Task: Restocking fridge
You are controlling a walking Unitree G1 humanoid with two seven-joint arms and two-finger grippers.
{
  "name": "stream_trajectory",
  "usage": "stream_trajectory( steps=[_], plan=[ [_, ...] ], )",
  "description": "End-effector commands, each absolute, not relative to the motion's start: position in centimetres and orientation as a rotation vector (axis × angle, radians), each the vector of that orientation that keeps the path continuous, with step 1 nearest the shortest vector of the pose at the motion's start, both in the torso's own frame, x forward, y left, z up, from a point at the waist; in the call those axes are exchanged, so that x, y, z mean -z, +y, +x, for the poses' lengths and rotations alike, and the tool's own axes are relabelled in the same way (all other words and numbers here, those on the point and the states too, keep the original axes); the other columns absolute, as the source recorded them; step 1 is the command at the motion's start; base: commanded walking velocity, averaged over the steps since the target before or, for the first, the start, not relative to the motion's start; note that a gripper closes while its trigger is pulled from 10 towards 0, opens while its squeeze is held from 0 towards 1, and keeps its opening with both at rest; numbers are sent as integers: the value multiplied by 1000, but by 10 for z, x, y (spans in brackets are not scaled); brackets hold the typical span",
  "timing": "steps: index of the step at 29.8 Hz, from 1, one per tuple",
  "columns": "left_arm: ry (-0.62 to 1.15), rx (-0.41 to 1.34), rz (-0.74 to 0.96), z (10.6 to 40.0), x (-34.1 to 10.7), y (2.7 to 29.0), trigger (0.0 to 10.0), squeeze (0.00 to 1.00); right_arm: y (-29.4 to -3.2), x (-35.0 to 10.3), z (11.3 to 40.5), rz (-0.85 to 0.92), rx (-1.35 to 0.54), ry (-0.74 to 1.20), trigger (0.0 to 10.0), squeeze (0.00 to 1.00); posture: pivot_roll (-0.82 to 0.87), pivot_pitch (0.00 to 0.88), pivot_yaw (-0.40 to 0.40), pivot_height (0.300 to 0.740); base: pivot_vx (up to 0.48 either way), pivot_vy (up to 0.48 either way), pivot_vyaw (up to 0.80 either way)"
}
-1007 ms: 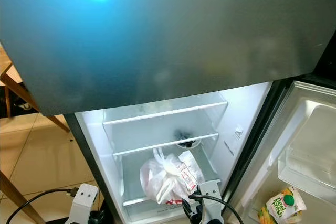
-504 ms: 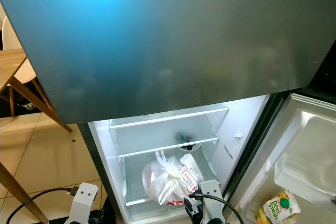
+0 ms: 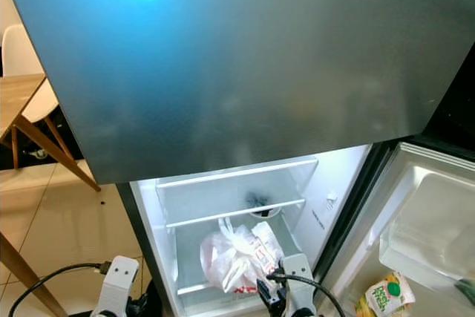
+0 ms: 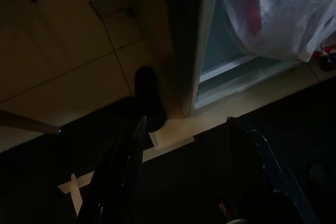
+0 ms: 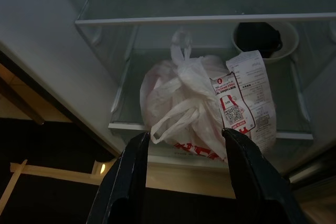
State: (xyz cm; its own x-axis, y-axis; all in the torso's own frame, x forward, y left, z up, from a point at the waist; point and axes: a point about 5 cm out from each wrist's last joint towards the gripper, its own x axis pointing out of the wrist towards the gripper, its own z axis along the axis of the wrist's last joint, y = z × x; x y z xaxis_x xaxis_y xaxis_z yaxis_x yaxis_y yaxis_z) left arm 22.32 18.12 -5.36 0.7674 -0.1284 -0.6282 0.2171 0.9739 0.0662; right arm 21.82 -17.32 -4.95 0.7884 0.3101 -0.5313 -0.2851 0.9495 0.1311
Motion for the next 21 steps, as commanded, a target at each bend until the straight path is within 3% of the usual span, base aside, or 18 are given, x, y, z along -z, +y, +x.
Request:
stream_trajectory(
  steps=[1, 21],
  plan=[
    [683, 176, 139, 220, 55, 185, 10000, 0, -173, 49, 218, 57, -314, 566, 10000, 0, -15, 14, 24, 735, 0, 0, 0],
    [686, 193, 145, 219, 56, 183, 10000, 0, -175, 50, 215, 56, -312, 564, 10000, 0, -27, 3, 35, 740, 0, 0, 0]
  ],
)
